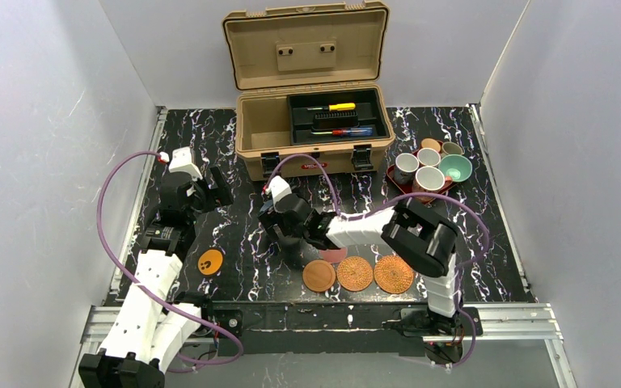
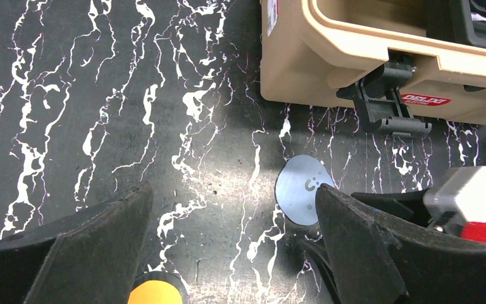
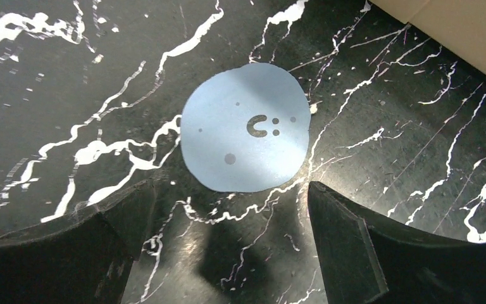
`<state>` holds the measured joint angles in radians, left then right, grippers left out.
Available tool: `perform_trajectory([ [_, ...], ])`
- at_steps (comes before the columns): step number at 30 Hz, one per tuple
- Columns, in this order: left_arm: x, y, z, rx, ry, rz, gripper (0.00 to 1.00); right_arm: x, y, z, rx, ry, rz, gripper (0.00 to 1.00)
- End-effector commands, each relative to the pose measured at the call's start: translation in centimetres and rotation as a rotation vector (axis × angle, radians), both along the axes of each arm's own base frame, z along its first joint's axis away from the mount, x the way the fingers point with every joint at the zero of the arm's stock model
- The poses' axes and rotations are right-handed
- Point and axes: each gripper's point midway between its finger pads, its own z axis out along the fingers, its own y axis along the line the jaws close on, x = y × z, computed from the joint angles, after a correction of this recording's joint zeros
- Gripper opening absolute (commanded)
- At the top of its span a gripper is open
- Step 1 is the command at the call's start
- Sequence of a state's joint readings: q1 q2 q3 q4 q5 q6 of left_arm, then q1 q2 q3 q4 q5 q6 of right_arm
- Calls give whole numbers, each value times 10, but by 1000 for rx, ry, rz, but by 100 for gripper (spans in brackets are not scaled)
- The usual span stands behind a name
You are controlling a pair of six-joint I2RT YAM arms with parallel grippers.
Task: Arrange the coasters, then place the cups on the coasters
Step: Move the coaster to the center of the board.
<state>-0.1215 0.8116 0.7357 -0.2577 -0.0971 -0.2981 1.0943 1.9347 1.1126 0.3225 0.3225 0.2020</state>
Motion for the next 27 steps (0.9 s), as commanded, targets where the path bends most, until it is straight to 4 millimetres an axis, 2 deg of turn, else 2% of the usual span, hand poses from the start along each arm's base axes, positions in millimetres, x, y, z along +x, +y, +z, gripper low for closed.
perform_trajectory([
  [1, -1, 4, 15, 13, -31, 8, 98, 20, 17, 18, 1, -123, 30, 99],
  [11, 0, -3, 13, -9, -26, -19, 98, 14, 35, -12, -43, -83, 169, 99],
  [18, 2, -5, 10, -16, -17, -26, 98, 22, 18, -31, -104, -52, 106, 99],
  [27, 3, -8, 7, -28, -10, -35, 98, 28, 3, -30, -89, -21, 94, 98],
])
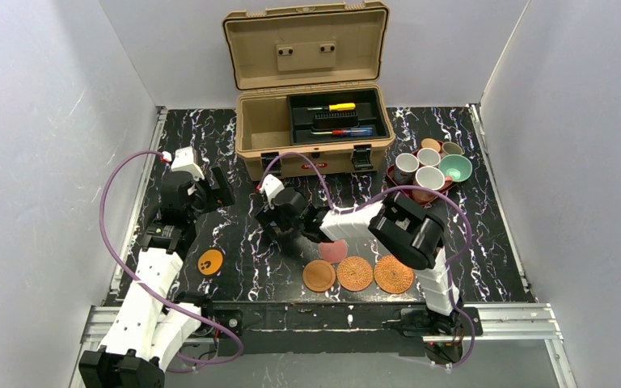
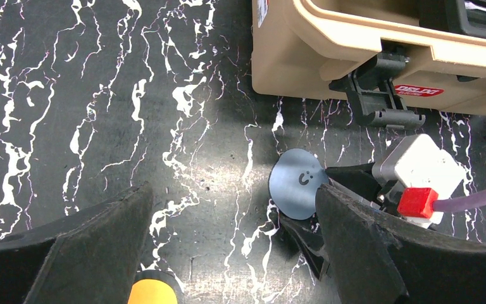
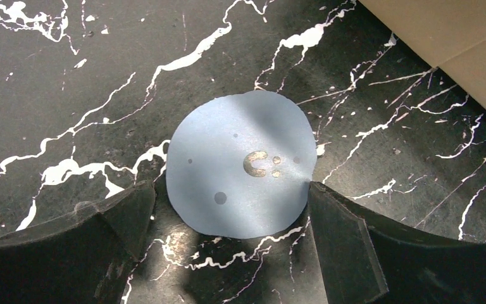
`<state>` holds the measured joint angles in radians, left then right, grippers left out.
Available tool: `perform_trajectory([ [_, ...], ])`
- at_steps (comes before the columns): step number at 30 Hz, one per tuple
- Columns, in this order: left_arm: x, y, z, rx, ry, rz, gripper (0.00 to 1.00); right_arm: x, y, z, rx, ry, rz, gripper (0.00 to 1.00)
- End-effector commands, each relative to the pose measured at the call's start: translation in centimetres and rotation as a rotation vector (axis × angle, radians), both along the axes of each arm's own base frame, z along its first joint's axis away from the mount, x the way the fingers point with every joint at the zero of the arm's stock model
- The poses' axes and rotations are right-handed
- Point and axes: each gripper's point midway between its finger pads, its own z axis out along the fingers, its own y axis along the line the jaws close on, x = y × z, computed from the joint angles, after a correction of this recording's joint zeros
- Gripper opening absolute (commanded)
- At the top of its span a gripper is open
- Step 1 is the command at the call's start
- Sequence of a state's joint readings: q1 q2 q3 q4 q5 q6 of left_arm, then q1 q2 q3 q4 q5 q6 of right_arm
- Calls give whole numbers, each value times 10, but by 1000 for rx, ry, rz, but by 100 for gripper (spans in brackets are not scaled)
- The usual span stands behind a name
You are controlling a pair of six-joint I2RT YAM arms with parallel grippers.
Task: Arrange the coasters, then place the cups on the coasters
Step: Move the coaster to the center of the board.
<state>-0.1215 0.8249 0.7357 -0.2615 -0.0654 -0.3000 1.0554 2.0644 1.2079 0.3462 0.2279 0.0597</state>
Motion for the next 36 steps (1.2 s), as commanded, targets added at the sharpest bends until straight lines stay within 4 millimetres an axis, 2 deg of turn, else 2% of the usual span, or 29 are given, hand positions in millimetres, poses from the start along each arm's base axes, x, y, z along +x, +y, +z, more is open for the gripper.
perform_trajectory([
  [1, 3, -2, 12, -15, -29, -7, 98, 7, -13, -5, -22, 19, -18, 98],
  [7, 3, -3, 11, -19, -27, -11, 98, 4, -16, -21, -52, 40, -7, 99],
  [14, 3, -3, 11, -19, -27, -10, 98, -12, -15, -34, -55, 125, 34, 98],
  [20, 3, -3, 12, -20, -30, -10, 98, -19, -31, -43, -84, 157, -9, 95],
  [25, 3, -3, 11, -19, -28, -10, 98, -18, -47, -47, -157, 116, -62, 89],
  [31, 3, -3, 10, -20, -25, -10, 98, -16, -64, -43, -200, 84, -132, 83],
  [36, 3, -4, 10, -22, -22, -12, 98, -22, -74, -42, -190, 91, -141, 79],
])
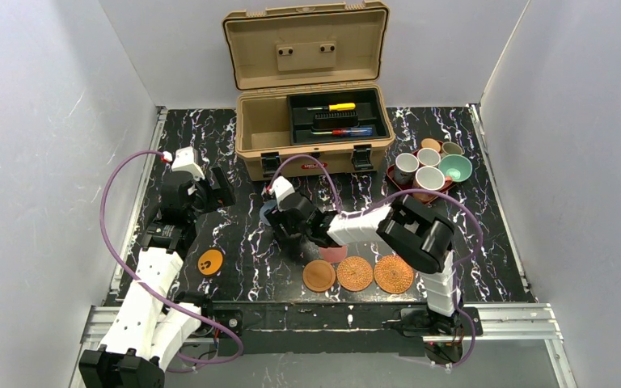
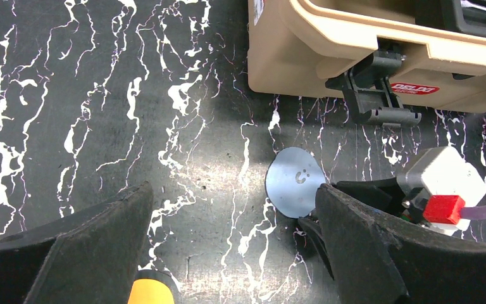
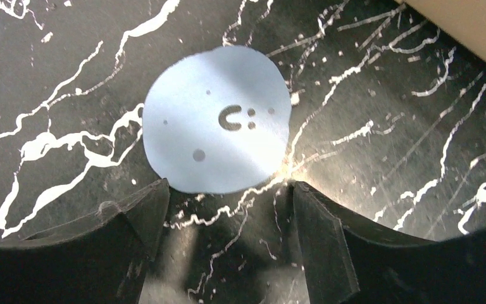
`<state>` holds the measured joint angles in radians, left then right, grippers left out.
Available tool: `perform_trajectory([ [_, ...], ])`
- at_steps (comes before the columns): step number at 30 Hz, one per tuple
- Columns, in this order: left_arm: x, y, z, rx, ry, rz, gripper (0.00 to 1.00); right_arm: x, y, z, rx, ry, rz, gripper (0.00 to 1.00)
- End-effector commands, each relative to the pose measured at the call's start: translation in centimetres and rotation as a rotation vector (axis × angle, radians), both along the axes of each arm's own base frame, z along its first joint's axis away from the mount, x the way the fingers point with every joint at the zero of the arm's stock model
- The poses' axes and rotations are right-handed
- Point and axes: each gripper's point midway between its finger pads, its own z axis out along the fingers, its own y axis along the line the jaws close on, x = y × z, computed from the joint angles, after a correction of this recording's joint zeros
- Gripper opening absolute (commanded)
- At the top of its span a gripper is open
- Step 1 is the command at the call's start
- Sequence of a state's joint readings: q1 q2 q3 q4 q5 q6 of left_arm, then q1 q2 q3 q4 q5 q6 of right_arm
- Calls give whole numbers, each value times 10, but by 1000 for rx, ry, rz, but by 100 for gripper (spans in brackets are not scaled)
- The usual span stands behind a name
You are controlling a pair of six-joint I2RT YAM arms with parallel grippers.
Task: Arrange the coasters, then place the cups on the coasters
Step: Move the coaster to the center of the board.
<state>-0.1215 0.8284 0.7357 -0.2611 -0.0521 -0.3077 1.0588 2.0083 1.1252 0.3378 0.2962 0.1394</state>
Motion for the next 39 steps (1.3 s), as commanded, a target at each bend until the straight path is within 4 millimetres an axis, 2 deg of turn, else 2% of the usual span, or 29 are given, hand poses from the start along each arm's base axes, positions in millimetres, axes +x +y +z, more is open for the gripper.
perform_trajectory([
  [1, 3, -1, 10, -11, -26, -4, 98, -17, -50, -37, -178, 67, -38, 79],
  [3, 3, -1, 10, -10, -24, -5, 98, -21, -52, -38, -173, 76, -26, 79],
  [6, 3, -2, 10, -13, -25, -7, 98, -25, -44, -39, -143, 106, 27, 86],
  [12, 3, -2, 9, -10, -22, -7, 98, -15, -27, -43, -123, 107, 52, 98],
  [19, 3, -2, 10, -12, -22, -8, 98, -14, -6, -53, -118, 109, 124, 98],
  [29, 3, -2, 9, -13, -21, -9, 98, -3, -3, -65, -149, 97, 94, 96],
  [39, 4, -3, 8, -15, -16, -13, 98, -5, 6, -70, -174, 87, 112, 98],
])
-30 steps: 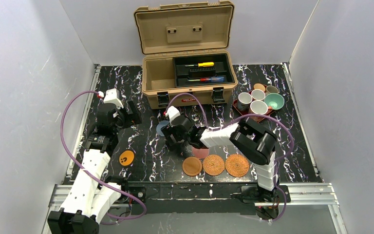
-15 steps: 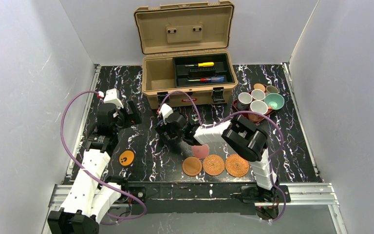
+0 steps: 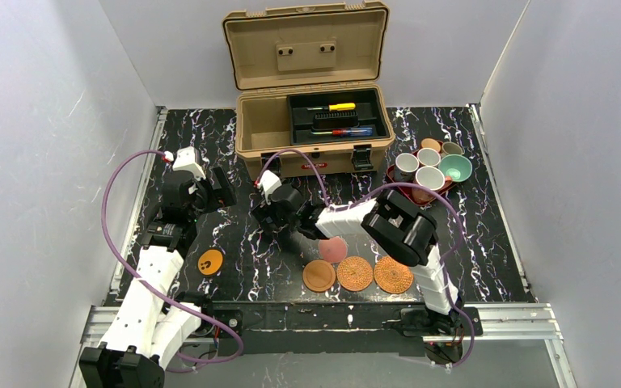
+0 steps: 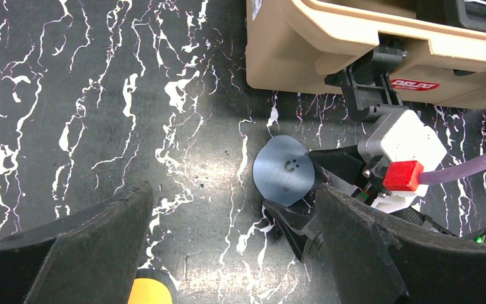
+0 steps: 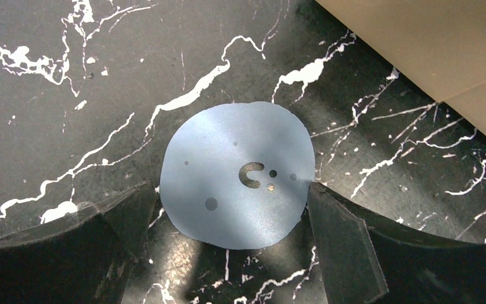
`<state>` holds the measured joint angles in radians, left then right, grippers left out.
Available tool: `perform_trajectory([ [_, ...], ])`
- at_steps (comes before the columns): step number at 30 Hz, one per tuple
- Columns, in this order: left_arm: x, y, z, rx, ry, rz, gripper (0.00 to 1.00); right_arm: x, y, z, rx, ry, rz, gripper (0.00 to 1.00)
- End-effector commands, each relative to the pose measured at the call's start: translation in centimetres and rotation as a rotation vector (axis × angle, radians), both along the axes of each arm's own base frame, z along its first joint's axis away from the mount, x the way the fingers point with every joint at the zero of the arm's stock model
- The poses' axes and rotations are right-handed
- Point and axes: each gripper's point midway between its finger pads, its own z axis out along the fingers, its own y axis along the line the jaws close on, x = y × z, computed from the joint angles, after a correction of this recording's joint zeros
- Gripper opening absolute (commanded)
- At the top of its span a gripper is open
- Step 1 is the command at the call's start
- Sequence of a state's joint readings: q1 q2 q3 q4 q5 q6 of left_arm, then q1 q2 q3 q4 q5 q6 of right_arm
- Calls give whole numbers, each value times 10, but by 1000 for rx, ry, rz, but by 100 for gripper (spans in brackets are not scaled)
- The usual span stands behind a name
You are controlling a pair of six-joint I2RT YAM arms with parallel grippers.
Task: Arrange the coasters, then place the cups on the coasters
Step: Move the coaster to the center of the board.
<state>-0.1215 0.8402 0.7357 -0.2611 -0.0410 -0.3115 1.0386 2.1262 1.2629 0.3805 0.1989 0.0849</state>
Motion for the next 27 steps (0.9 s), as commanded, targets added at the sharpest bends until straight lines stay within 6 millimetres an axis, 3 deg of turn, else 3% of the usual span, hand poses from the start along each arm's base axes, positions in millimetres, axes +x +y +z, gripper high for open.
perform_trajectory([
  [1, 3, -1, 12, -8, -29, -5, 98, -22, -33, -71, -232, 98, 16, 98],
  [8, 3, 0, 12, -6, -28, -2, 98, -19, -37, -73, -242, 105, -30, 91],
  [17, 2, 0, 13, -5, -32, -1, 98, -29, -62, -61, -252, 125, -86, 82],
  [27, 2, 0, 13, -6, -32, 1, 98, -44, -107, -50, -281, 170, -155, 81],
])
